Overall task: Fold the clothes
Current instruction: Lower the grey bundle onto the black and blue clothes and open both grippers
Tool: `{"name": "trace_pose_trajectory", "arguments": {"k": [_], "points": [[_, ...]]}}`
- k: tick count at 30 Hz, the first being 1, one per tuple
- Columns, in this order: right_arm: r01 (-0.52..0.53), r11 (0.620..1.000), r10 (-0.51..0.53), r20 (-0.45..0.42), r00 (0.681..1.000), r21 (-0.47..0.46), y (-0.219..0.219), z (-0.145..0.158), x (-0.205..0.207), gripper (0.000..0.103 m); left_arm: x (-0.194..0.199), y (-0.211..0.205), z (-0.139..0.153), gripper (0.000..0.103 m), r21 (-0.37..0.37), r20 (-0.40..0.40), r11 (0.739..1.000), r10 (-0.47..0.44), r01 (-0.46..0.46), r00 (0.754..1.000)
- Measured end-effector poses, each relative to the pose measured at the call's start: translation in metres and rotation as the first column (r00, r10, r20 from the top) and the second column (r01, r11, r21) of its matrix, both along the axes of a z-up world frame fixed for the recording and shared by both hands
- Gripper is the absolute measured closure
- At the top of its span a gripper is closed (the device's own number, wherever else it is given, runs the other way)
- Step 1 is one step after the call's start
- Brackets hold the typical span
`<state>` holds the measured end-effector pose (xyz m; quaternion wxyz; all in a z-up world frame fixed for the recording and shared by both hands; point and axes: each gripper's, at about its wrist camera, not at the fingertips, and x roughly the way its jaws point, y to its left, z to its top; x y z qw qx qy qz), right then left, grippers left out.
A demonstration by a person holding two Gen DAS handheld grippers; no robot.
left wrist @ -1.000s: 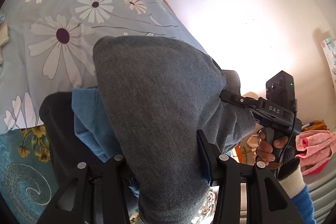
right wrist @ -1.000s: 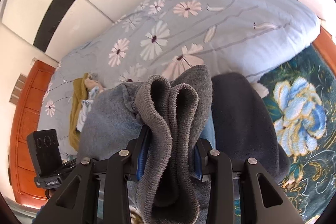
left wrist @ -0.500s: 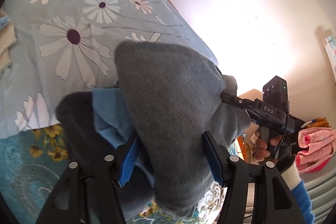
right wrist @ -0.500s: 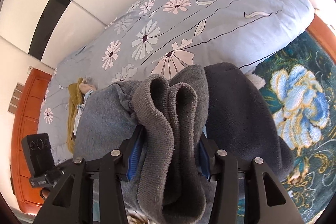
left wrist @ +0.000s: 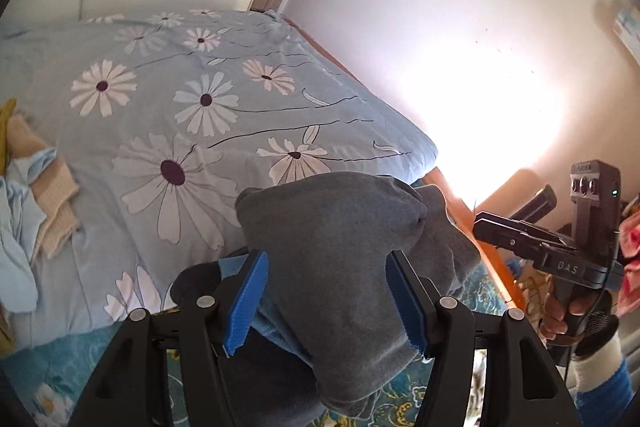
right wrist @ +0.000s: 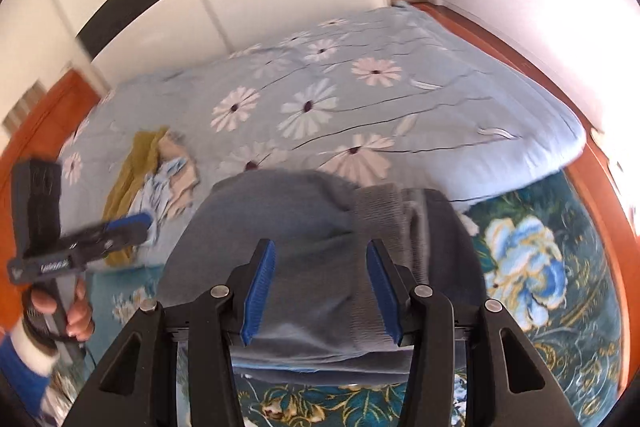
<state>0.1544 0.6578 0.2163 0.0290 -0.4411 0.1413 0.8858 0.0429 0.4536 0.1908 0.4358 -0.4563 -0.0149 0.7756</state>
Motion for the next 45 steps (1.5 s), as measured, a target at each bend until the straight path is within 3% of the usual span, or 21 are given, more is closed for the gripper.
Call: {"name": "trace_pose_trajectory", "arguments": {"k": [5,11,15,20,23,29,31,36,41,45], "points": [[-0.008,0.996,0.005,0.035,0.999,0.086,-0.007,-0.027,0.006,0.054,0.009,0.036,-0.017,0.038,-0.056,-0.081,0.997,-0.056,0.052,0.995],[0.088,0.996,-0.087,0.031,0.996,-0.025,0.023,-0.056,0.019,0.054,0.005,0.05,-0.061,0.038,-0.1,-0.052,0.992,-0.079,0.073,0.996],[0.122,0.989,-0.122,0.013,0.992,-0.079,0.03,-0.068,0.021,0.054,0.009,0.049,-0.065,0.035,-0.099,-0.045,0.992,-0.077,0.072,0.996],[0.129,0.99,-0.127,0.024,0.992,-0.059,0.025,-0.073,0.021,0.054,0.015,0.051,-0.064,0.033,-0.12,-0.062,0.99,-0.085,0.077,0.994],[0.148,0.988,-0.148,0.004,0.989,-0.049,0.023,-0.065,0.024,0.054,0.019,0.046,-0.052,0.033,-0.099,-0.081,0.994,-0.055,0.046,0.995],[0.156,0.987,-0.159,-0.119,0.98,-0.038,0.007,-0.03,0.05,0.054,0.04,0.023,-0.014,0.033,0.001,-0.138,1.0,0.001,-0.001,0.99],[0.163,0.986,-0.165,-0.148,0.975,-0.03,-0.004,-0.022,0.061,0.054,0.049,0.017,-0.01,0.032,0.002,-0.153,1.0,0.011,-0.011,0.988],[0.138,0.99,-0.135,-0.15,0.979,0.01,-0.041,-0.033,0.084,0.054,0.083,-0.007,-0.027,0.03,-0.001,-0.131,0.999,0.032,-0.033,0.991],[0.136,0.991,-0.136,-0.087,0.987,-0.012,-0.063,-0.069,0.096,0.054,0.113,-0.031,-0.063,0.03,-0.045,-0.071,0.997,0.064,-0.067,0.995],[0.177,0.983,-0.18,-0.045,0.983,-0.054,-0.07,-0.092,0.099,0.054,0.126,-0.041,-0.08,0.03,-0.085,-0.069,0.991,0.094,-0.1,0.993]]}}
